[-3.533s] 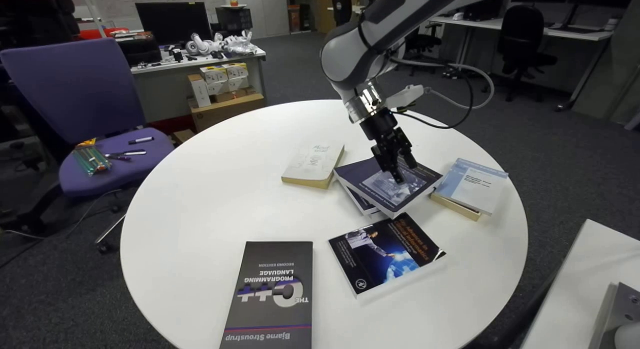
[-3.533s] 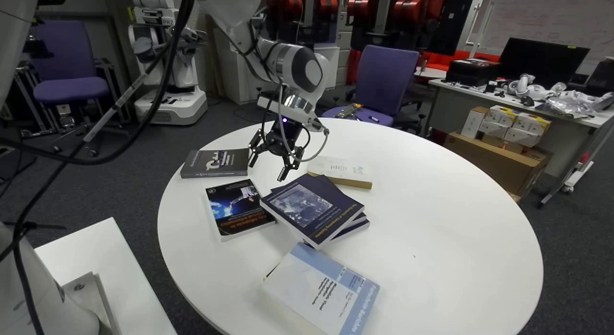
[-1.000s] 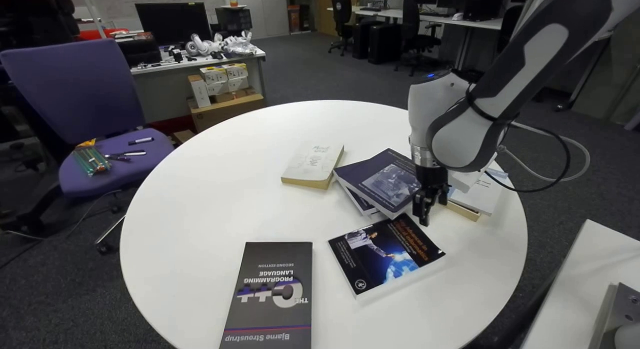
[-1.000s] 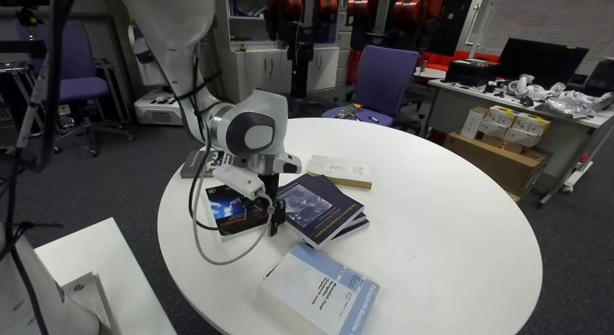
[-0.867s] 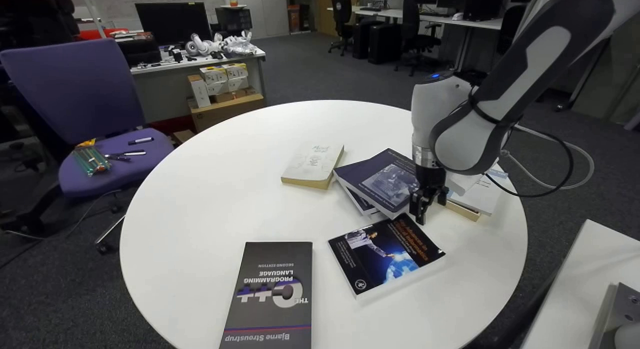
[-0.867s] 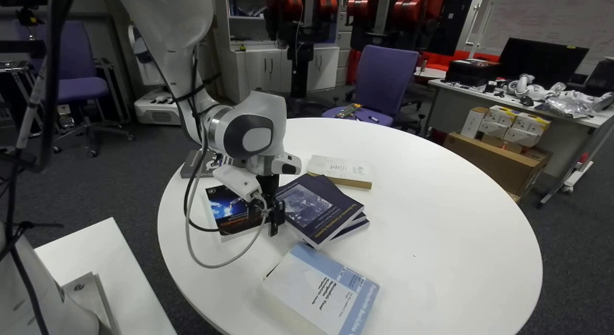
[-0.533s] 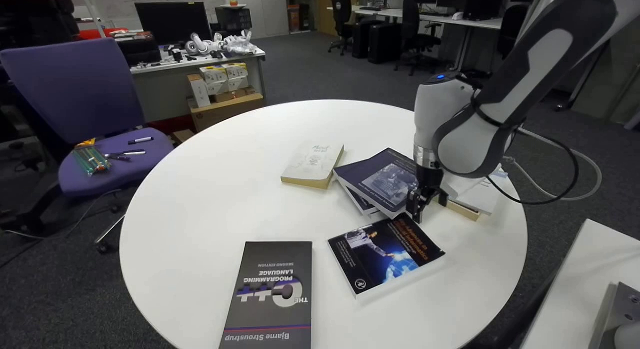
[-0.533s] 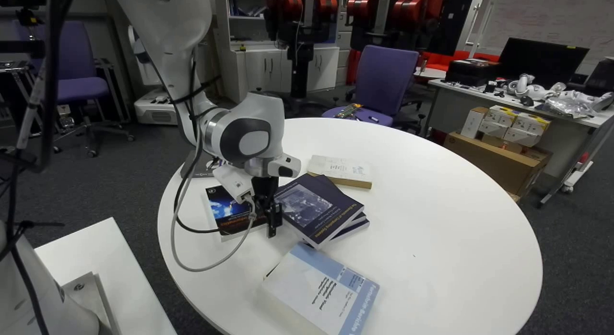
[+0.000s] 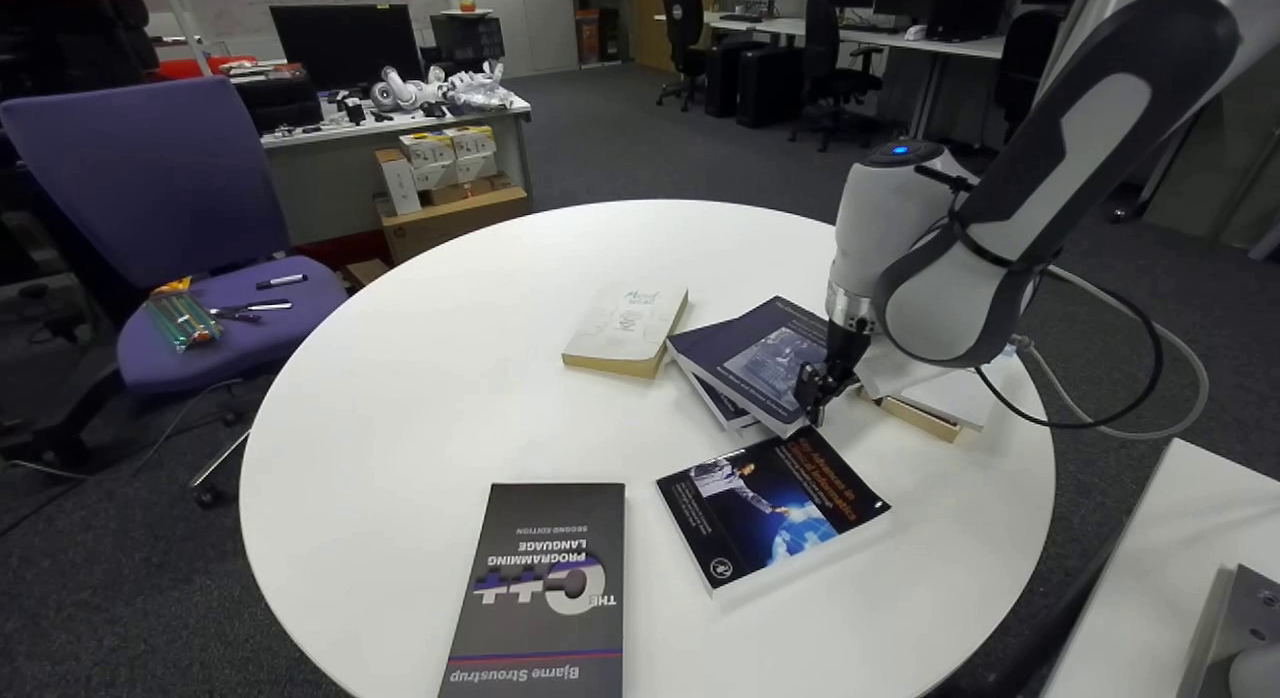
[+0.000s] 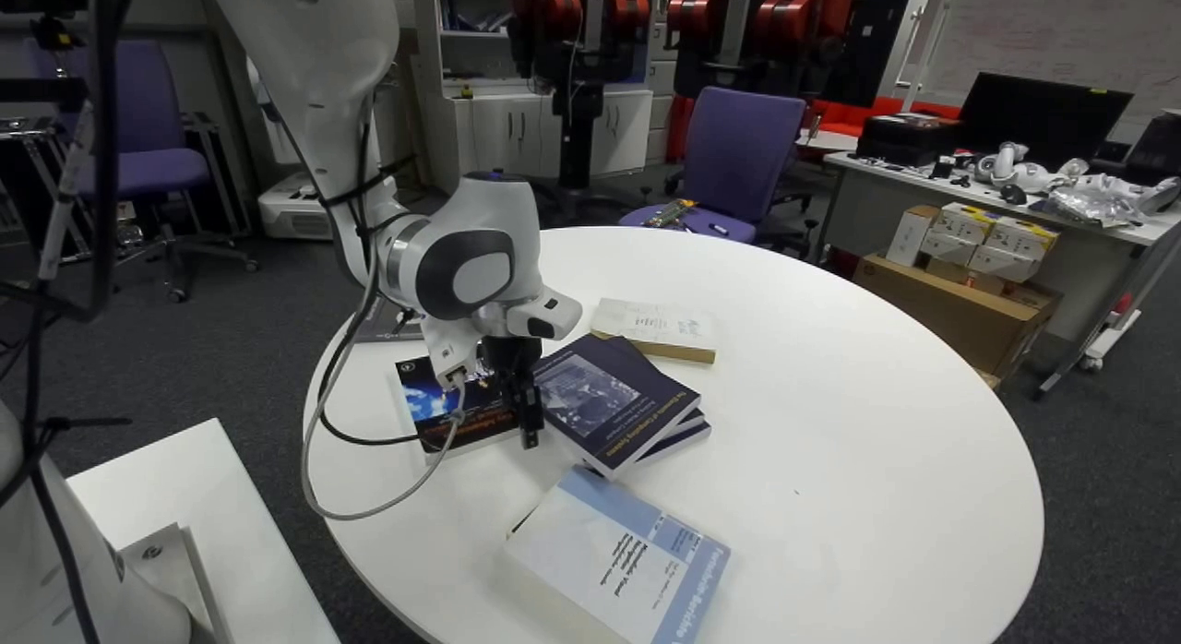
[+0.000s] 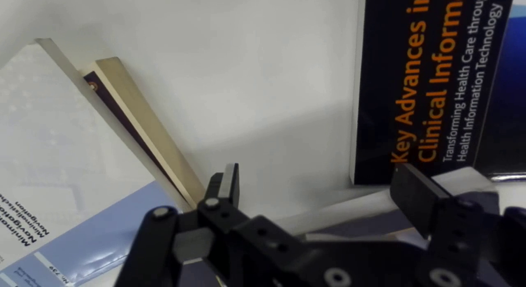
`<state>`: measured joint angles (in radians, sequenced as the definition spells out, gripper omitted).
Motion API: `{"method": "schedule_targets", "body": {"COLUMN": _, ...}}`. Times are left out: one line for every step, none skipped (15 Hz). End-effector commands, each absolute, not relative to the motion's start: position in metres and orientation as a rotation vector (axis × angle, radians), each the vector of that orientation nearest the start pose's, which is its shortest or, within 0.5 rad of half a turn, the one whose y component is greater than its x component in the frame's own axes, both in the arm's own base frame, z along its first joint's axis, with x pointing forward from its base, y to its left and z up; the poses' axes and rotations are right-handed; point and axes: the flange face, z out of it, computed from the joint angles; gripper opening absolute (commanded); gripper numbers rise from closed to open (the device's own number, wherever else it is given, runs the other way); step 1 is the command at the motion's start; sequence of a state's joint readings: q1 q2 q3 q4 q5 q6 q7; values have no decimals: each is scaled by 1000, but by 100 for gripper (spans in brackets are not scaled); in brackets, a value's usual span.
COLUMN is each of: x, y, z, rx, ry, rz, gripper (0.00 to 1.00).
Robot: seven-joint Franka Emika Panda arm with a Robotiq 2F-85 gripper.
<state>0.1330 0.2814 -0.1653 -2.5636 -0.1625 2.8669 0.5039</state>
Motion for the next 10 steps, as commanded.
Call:
{"method": "schedule_targets", "body": {"x": 439, "y": -12, "z": 170, "rx": -3146, "ry": 694, "rz": -144, "gripper": 100}}
{"method": "schedule_targets", "body": {"x": 438, "y": -11, "z": 169, "rx": -3146, "ry": 708, "rz": -146, "gripper": 100}}
{"method": "schedule_targets", "body": {"x": 438, "y": -11, "z": 168, "rx": -3145, "ry": 721, "rz": -149, "gripper": 100}}
{"method": "schedule_targets", "body": {"x": 437, "y": -11, "z": 168, "rx": -3142, "ry": 741, "rz": -158, "gripper": 100}}
{"method": "schedule_targets", "body": {"x": 438, "y": -10, "z": 167, "rx": -3140, "ry": 761, "rz": -166, "gripper": 100}}
{"method": "schedule_targets", "body": {"x": 439, "y": -10, "z": 167, "rx": -3138, "ry": 779, "rz": -170, "gripper": 100}}
{"method": "schedule_targets", "body": {"x": 439, "y": -8, "z": 166, "rx": -3134, "ry": 798, "rz": -170, "gripper": 100}}
{"method": "schedule_targets", "body": {"x": 440, "y": -7, "z": 165, "rx": -3132, "ry": 812, "rz": -169, "gripper": 100}}
{"method": "schedule_targets", "body": {"x": 440, "y": -5, "z": 164, "rx": -3127, "ry": 828, "rz": -168, "gripper": 100}}
{"method": "schedule_targets", "body": {"x": 441, "y": -3, "z": 164, "rx": -3122, "ry": 843, "rz": -166, "gripper": 100}}
